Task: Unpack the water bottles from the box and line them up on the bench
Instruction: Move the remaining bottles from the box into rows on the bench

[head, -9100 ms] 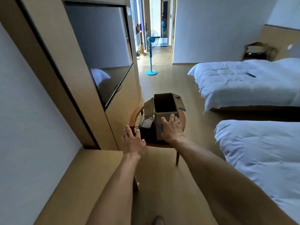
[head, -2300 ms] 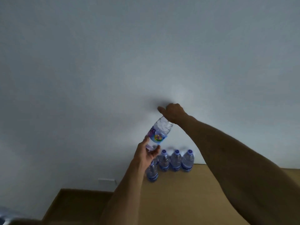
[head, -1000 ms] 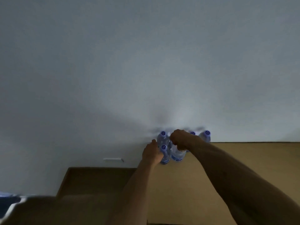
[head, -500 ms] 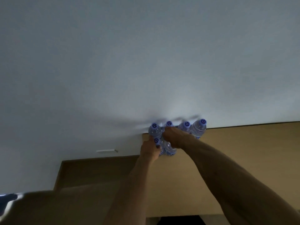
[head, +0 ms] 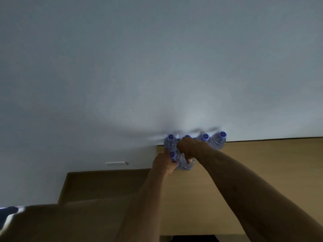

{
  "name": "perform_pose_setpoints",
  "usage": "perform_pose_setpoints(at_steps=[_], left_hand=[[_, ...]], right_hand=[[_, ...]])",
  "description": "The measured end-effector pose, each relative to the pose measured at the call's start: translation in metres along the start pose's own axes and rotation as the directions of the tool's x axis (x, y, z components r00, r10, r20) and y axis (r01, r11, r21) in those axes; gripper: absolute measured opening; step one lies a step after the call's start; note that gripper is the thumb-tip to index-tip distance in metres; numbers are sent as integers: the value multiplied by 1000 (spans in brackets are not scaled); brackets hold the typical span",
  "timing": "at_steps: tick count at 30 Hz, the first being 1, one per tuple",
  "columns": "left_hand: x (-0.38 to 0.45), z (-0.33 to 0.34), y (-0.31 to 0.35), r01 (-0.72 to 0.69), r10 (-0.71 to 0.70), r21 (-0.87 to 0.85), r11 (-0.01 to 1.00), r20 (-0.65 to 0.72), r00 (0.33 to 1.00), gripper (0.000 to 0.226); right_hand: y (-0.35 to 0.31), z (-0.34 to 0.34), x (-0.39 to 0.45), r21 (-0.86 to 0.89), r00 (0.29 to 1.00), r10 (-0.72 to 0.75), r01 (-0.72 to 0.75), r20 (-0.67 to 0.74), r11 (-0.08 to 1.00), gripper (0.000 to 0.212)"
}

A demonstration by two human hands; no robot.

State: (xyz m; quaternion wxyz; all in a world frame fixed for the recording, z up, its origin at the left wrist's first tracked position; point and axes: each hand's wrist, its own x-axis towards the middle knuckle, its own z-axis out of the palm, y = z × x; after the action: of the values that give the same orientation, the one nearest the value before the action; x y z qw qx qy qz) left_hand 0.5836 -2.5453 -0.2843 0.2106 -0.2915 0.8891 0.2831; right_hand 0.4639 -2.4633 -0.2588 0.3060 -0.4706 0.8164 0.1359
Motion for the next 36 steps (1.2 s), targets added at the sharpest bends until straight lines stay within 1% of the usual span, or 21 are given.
perform_pose_setpoints(at_steps=[3, 4, 6, 9, 10, 11, 14, 15, 16, 17, 19, 20, 21, 22, 24, 26, 30, 33, 34, 36], left_hand=[[-4, -4, 0, -44, 46, 106, 993, -23, 999, 53], [-5, -6, 0, -55, 60, 131, 990, -38, 997, 50], [-8, -7, 0, -68, 80, 173, 982, -61, 995, 46], [-13, -8, 1, -92, 114, 211, 973, -95, 989, 46], [-14, -7, 2, -104, 128, 203, 974, -111, 986, 49], [-14, -6, 3, -118, 143, 183, 976, -129, 981, 53], [-13, 4, 9, -129, 139, 78, 989, -138, 981, 67], [-13, 9, 12, -118, 125, 57, 991, -138, 982, 67], [-11, 13, 14, -109, 114, 45, 993, -143, 983, 61], [-9, 16, 15, -88, 91, 26, 996, -157, 983, 51], [-4, 23, 14, -67, 66, 1, 998, -188, 980, 36], [-3, 23, 12, -56, 51, -15, 998, -204, 978, 36], [-1, 25, 12, -68, 66, 0, 998, -217, 974, 38], [1, 27, 12, -68, 70, 17, 998, -224, 972, 43], [4, 30, 11, -49, 53, 25, 999, -243, 968, 48], [8, 35, 13, -36, 40, 21, 999, -255, 966, 48], [11, 40, 15, 22, -39, -66, 998, -274, 961, 45], [10, 40, 14, 10, -48, -123, 992, -310, 950, 45], [10, 39, 15, 4, -39, -111, 994, -313, 949, 49], [7, 38, 18, 0, -25, -86, 996, -293, 956, 64]], right_hand=[[0, -4, -4, 23, 998, 25, -24, -52, 999, 39], [-1, -7, -7, 43, 998, 40, -38, -51, 998, 38], [-1, -11, -13, 85, 996, 79, -74, -52, 994, 31], [1, -20, -24, 155, 983, 153, -136, -100, 978, 23], [4, -21, -28, 186, 977, 184, -161, -110, 969, 27], [6, -22, -31, 219, 971, 217, -191, -101, 957, 35], [6, -11, -40, 344, 962, 272, -253, -8, 904, 64], [4, -4, -40, 364, 961, 275, -261, 12, 894, 72], [1, 3, -41, 366, 962, 272, -257, 10, 895, 77], [-3, 10, -39, 345, 965, 261, -240, -17, 907, 75], [-6, 23, -34, 280, 967, 220, -177, -129, 943, 57], [-7, 25, -33, 270, 957, 211, -154, -197, 950, 46], [-6, 28, -32, 287, 948, 210, -138, -240, 948, 38], [-3, 30, -30, 298, 943, 198, -114, -268, 948, 34], [4, 31, -28, 273, 943, 155, -72, -296, 959, 31], [8, 32, -29, 250, 936, 141, -60, -321, 966, 31], [8, 36, -26, 240, 933, 125, -44, -336, 970, 31], [8, 34, -23, 248, 930, 134, -48, -341, 967, 33], [7, 34, -22, 248, 931, 134, -48, -341, 967, 34], [8, 34, -23, 284, 939, 149, -58, -310, 957, 35]])
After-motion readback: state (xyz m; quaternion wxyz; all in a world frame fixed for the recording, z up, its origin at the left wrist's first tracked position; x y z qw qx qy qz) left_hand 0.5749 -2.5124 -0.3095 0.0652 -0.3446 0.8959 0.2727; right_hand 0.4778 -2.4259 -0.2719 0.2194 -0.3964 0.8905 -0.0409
